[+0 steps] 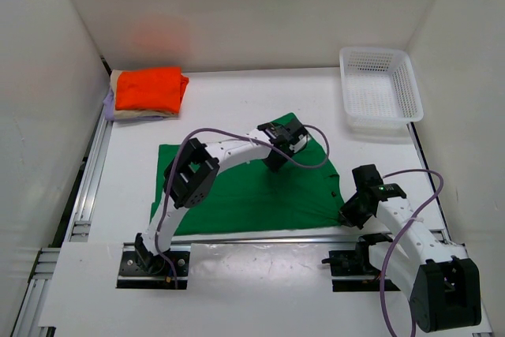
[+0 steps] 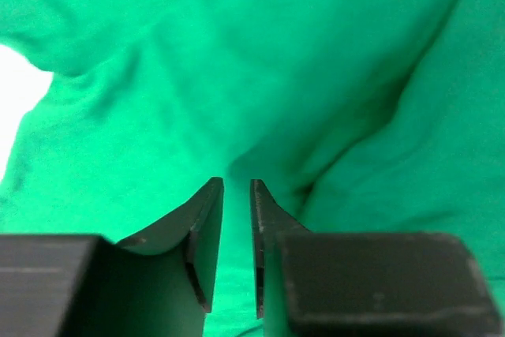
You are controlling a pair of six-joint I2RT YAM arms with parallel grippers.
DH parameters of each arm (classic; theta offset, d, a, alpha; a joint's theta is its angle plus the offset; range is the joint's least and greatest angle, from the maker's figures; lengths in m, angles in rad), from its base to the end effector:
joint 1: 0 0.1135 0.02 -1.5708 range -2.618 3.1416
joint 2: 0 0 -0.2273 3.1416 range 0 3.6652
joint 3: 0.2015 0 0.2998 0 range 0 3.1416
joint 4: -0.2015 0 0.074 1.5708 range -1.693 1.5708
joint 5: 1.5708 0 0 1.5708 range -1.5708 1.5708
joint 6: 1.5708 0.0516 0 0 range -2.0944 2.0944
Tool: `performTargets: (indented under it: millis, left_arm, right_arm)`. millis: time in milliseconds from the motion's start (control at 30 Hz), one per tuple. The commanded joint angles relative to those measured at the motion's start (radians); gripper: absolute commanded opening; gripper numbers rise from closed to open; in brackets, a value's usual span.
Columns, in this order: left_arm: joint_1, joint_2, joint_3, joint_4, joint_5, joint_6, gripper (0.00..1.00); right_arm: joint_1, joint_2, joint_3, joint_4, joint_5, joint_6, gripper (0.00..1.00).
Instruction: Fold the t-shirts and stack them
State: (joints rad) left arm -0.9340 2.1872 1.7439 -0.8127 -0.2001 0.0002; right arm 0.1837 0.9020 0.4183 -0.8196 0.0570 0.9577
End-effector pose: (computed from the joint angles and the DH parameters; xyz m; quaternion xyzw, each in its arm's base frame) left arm 0.2943 -0.3807 0.1087 0.4285 0.8845 0.0179 0.1837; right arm 0.1974 0.0337 0.0873 0.3774 0.9160 0.0482 0.1274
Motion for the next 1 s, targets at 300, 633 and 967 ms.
performTargets:
  millis: [300,633,967]
  left_arm:
    - [0.014,-0.115,0.019,-0.019,-0.119,0.0,0.45]
    - [0.361,-0.458,-0.349,-0.075,-0.116,0.0,0.7]
    - [0.899,-0.567,-0.521,-0.008,0.059,0.0,0.76]
  right_arm:
    - [-0.001,0.009,-0.026,-0.035,0.053,-0.014,0.02]
    - [-0.001,-0.06,0.017,-0.131,0.202,0.147,0.11]
    - [0.126,-0.01,0.249,0.04,0.319,0.009,0.7]
